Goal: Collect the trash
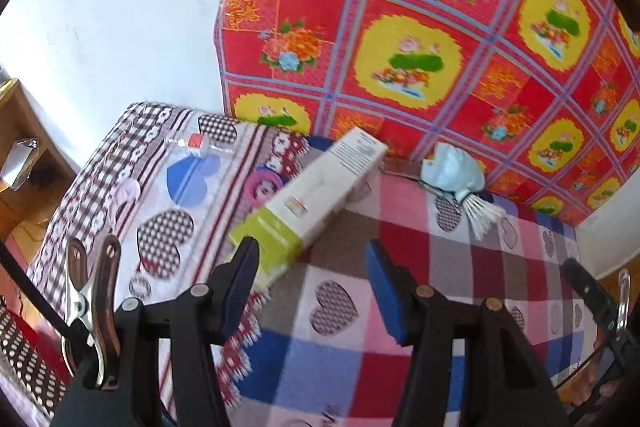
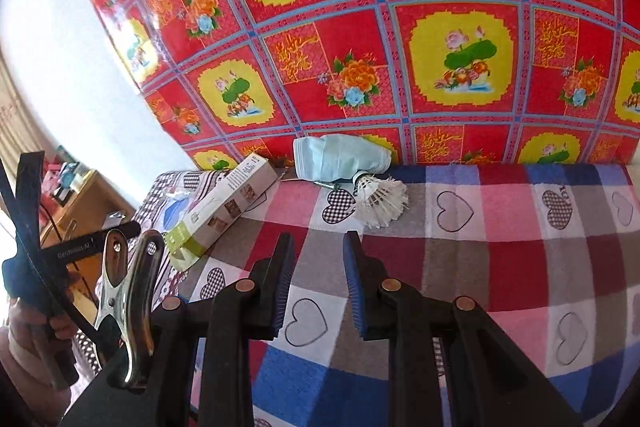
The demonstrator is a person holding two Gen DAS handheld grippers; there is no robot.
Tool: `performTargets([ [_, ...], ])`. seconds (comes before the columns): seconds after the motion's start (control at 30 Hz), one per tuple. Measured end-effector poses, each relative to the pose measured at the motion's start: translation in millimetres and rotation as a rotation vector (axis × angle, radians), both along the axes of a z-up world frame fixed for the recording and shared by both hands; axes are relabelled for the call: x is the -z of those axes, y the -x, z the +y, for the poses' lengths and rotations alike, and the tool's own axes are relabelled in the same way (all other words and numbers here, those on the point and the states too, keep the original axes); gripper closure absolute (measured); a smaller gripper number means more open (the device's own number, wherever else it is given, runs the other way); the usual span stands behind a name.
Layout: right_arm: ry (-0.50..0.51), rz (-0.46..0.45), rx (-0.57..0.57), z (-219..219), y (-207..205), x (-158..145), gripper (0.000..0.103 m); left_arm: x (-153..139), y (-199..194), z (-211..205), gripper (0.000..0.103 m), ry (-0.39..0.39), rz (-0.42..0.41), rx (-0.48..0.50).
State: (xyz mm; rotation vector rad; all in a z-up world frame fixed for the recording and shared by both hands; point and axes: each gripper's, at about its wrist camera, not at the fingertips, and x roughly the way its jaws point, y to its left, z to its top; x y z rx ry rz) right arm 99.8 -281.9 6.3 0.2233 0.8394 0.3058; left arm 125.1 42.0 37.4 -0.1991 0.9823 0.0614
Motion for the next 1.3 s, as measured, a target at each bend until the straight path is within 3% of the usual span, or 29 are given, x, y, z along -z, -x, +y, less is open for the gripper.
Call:
performTargets([
  [0.4,0.07,0.046,0.026,47.4,-15.0,13.3,0.077,40.7,-77.1,58.9,0.05,0.058,0.069,0.006],
  [0.8,0.104,0.106,0.017,78.4,-38.2,31.6,0.077,94.7,-130.6,66.9,0.05,0.113,0.197,0.016],
  [1.0,0.114,0.13,0.014,85.4,-43.0,41.9,0.077,118.1,-145.7,74.2,0.05,0.179,0.27,-0.005],
  [1.13,0.109,0.144,0.016,87.1,-46.3,48.2,0.077,125.5,-145.5,70.5,0.05,0.171,0.287,0.002],
  [1.3,0.112,0.15,0.016,90.2,-49.2,52.1,0.077,128.5,-139.0,58.8,0.05,0.096,0.259,0.027],
])
